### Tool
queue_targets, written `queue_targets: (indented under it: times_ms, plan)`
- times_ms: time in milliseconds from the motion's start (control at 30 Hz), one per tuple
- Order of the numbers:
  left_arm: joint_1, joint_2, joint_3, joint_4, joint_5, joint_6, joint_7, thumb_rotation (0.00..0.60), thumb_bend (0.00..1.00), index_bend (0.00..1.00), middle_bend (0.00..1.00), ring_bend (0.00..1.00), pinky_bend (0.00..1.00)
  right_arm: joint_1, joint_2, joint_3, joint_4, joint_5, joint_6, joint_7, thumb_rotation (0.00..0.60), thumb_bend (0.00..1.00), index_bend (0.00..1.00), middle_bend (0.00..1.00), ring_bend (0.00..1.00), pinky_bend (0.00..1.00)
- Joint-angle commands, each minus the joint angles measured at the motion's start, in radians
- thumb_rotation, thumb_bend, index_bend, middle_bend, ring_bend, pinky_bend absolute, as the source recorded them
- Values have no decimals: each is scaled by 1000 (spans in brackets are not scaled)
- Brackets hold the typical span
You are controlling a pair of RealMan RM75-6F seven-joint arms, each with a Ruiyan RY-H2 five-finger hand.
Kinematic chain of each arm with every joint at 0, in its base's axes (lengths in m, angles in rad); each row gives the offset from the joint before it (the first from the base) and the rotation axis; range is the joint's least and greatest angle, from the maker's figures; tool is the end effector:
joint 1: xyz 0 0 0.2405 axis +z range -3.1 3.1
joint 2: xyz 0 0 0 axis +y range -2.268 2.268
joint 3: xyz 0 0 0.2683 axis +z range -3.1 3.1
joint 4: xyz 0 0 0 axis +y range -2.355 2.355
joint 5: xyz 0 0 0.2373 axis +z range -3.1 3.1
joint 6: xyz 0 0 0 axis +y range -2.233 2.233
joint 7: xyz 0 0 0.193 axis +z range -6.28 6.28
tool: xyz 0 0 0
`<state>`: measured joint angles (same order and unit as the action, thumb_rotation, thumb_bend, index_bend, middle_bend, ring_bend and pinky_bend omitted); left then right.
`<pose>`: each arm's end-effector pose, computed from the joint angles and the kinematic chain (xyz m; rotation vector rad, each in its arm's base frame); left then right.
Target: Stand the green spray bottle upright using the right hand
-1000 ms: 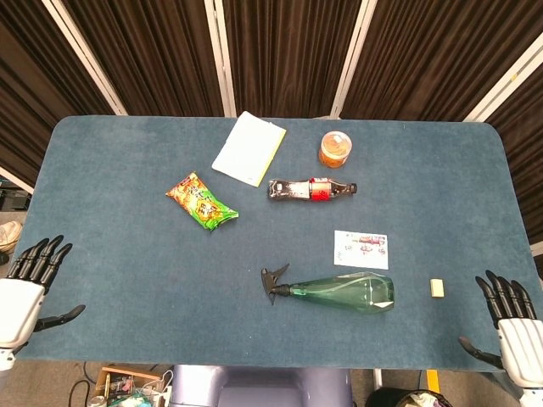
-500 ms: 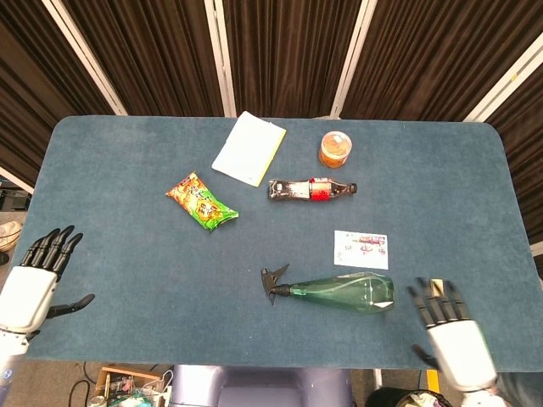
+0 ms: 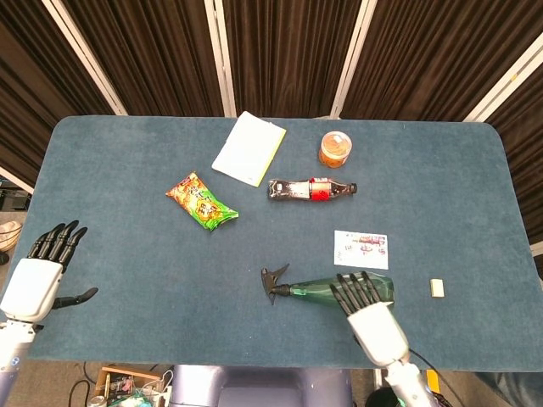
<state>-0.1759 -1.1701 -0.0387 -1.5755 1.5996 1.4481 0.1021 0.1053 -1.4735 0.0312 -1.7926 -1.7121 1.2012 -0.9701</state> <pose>-0.2991 0.2577 0.1093 -1.5728 -0.7598 -0.9288 -0.1824 -0.2076 -0.0293 1.9047 -0.4179 0.6881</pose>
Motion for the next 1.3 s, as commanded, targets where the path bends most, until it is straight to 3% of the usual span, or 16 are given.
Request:
queue_targets:
  times_ms: [33, 433, 700, 1033, 1233, 1300]
  plan:
    - [-6, -2, -3, 3, -12, -11, -1, 600, 71, 0, 0, 0, 129, 39, -87, 50, 58, 39, -12, -137, 600, 174, 27, 0, 0, 0]
    - [-37, -8, -13, 19, -78, -86, -2, 600, 71, 0, 0, 0, 128, 52, -233, 25, 101, 188, -33, -459, 600, 175, 38, 0, 0, 0]
    - [-38, -5, -13, 26, -81, -80, -17, 600, 71, 0, 0, 0, 128, 86, -289, 24, 142, 210, -30, -496, 600, 175, 68, 0, 0, 0]
    - [-46, -13, -23, 46, -109, -90, -20, 600, 71, 0, 0, 0, 128, 147, -298, 45, 188, 248, -47, -543, 600, 184, 220, 0, 0, 0]
    - [-46, -14, -21, 46, -112, -88, -18, 600, 71, 0, 0, 0, 128, 176, -280, 39, 218, 283, -65, -547, 600, 216, 301, 0, 0, 0]
    - [-46, -14, -19, 42, -113, -89, -14, 600, 71, 0, 0, 0, 128, 188, -273, 31, 231, 277, -68, -553, 600, 269, 370, 0, 0, 0]
